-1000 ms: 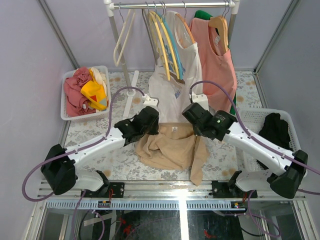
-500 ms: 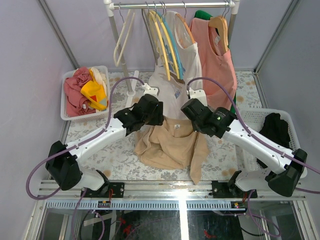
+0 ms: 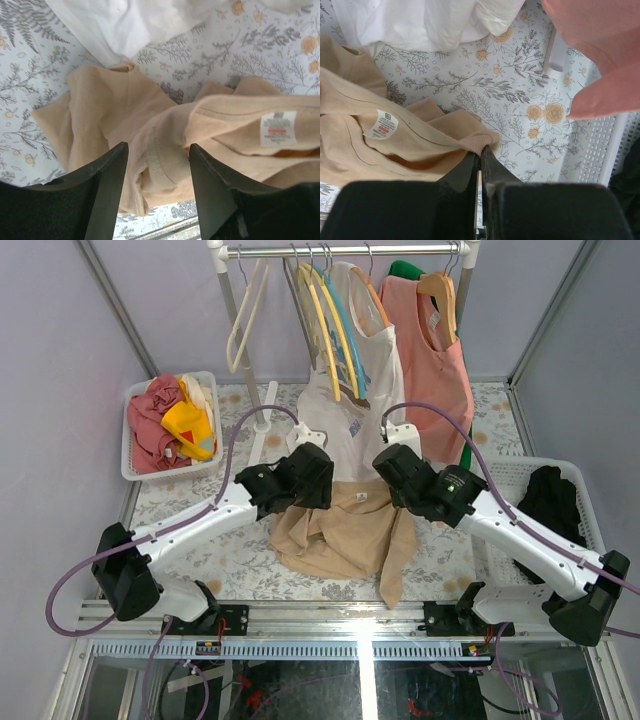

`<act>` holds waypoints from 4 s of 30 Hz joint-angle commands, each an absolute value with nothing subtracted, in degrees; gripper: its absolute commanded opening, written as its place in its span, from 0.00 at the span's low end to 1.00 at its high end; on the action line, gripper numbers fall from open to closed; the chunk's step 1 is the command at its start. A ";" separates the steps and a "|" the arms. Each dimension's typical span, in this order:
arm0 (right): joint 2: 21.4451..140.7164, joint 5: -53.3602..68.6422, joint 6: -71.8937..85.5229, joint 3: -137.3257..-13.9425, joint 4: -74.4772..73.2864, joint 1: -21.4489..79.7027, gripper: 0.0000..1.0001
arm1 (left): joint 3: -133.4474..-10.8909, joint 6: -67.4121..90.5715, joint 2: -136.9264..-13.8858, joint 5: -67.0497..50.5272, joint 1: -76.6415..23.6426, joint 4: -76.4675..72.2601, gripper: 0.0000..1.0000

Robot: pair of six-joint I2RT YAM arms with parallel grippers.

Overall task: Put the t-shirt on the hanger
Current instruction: Pick up the T-shirt from the center of the board, then place the T-shirt at the center of the board.

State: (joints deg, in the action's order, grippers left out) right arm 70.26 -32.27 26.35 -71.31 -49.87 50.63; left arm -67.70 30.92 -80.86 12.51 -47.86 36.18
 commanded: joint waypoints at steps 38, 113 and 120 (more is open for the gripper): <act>62.39 -28.12 21.83 -69.11 -44.60 49.55 0.00 | -84.15 35.27 -84.21 29.68 -53.42 53.89 0.00; 53.76 -14.95 35.17 -51.79 -28.31 49.04 0.00 | -51.76 37.00 -61.02 28.21 -56.51 25.79 0.00; 54.87 -18.53 32.44 -58.82 -31.30 49.04 0.00 | -59.92 32.69 -62.03 30.58 -56.48 27.99 0.00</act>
State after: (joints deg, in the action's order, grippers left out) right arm 54.65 -14.31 34.79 -53.04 -31.53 49.17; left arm -54.11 36.03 -62.11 26.26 -56.53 30.57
